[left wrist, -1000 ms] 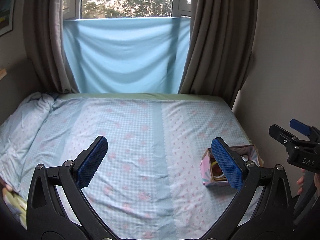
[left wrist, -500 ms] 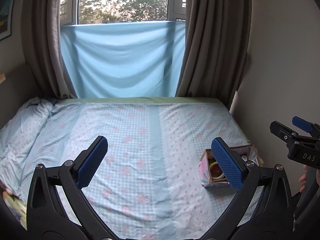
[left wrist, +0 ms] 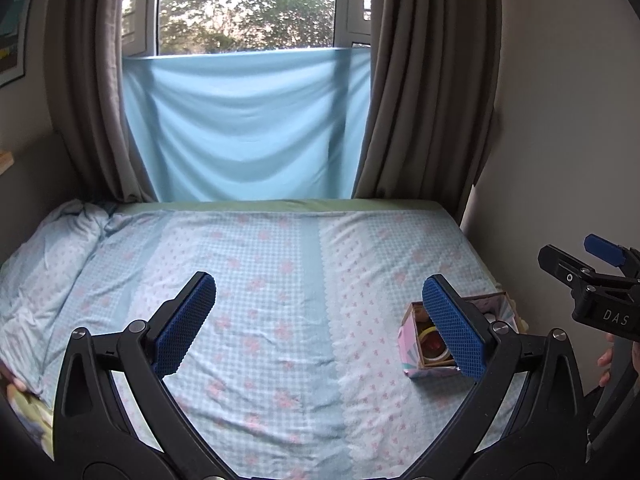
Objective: Organize rigid objects
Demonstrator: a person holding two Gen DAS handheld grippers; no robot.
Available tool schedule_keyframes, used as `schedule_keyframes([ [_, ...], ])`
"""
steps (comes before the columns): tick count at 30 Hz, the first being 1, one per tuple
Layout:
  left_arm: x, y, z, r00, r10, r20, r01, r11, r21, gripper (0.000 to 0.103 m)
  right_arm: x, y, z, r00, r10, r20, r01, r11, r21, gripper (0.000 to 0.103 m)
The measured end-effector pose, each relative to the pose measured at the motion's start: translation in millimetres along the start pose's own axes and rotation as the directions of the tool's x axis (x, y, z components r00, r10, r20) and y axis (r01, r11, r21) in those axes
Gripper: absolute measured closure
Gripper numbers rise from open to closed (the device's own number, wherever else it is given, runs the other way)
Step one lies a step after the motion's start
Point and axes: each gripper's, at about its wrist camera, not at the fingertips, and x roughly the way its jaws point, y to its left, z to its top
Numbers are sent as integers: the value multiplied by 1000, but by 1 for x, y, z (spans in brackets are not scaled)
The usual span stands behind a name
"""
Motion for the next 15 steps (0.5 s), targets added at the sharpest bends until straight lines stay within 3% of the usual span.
schedule_keyframes([
  [15, 0, -4, 2, 1000, 13, 19, -13, 1000, 4, 0, 1, -2, 3, 1000, -1, 9, 1, 1000, 2, 0],
])
